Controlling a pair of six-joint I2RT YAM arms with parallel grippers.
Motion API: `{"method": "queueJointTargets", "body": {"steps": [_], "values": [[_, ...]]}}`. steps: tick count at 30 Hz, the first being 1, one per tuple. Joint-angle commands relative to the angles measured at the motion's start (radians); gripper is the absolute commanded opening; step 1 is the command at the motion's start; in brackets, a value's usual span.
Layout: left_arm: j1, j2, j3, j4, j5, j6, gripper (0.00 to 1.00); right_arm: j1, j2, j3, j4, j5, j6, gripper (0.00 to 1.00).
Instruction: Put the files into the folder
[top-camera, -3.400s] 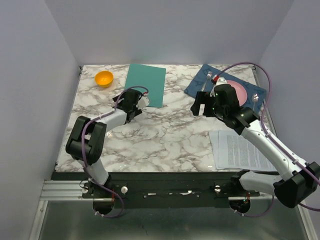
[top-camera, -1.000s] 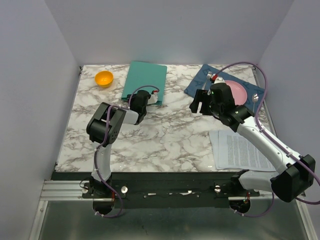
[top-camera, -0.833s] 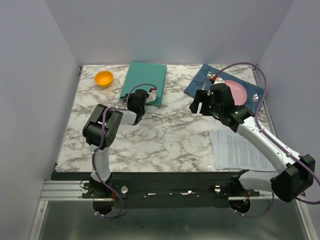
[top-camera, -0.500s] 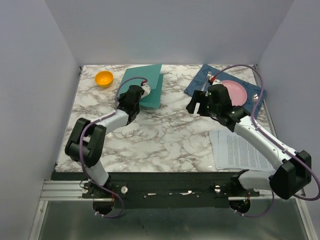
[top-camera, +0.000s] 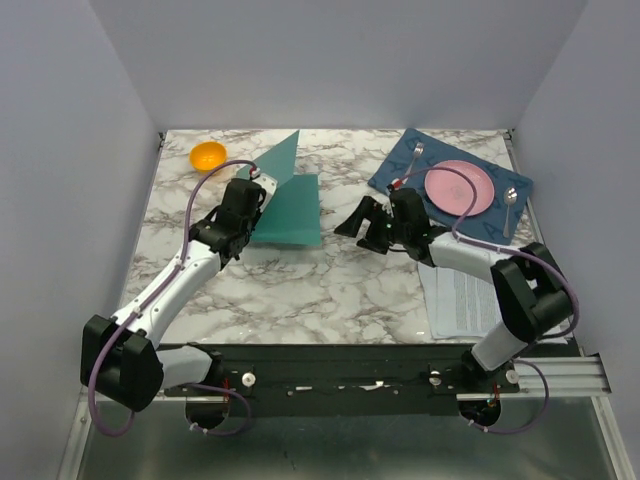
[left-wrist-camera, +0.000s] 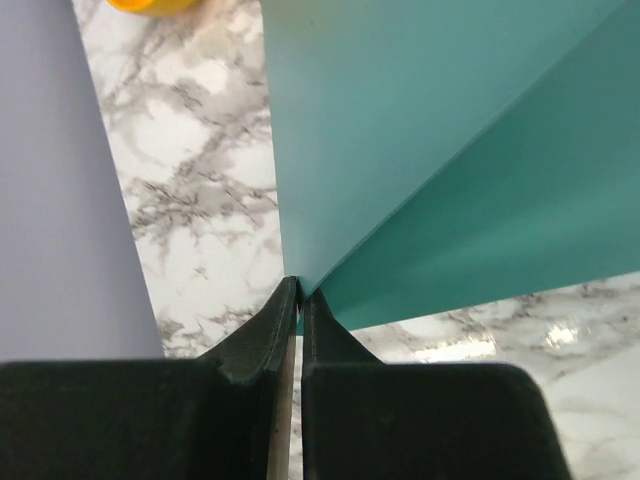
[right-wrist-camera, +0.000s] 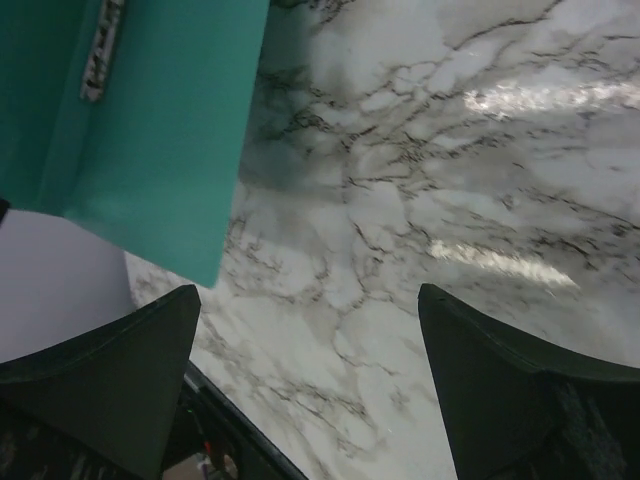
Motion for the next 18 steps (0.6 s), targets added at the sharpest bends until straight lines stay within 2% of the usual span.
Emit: {"method": "queueJointTargets", "body": {"steps": [1,11,18], "values": [[-0.005,-0.038,-0.015,-0.155,0.076,-0.102,0.1,0.029,0.117,0.015,0.342,-0.138,0.21,0.99],[-0.005,-0.096,-0.033,-0.197,0.108,-0.138,0.1,0.084,0.386,0.154,0.414,-0.178,0.324,0.96],[-0.005,-0.118,-0.026,-0.23,0.119,-0.147,0.1,0.087,0.434,0.145,0.473,-0.189,0.361,0.93]]}}
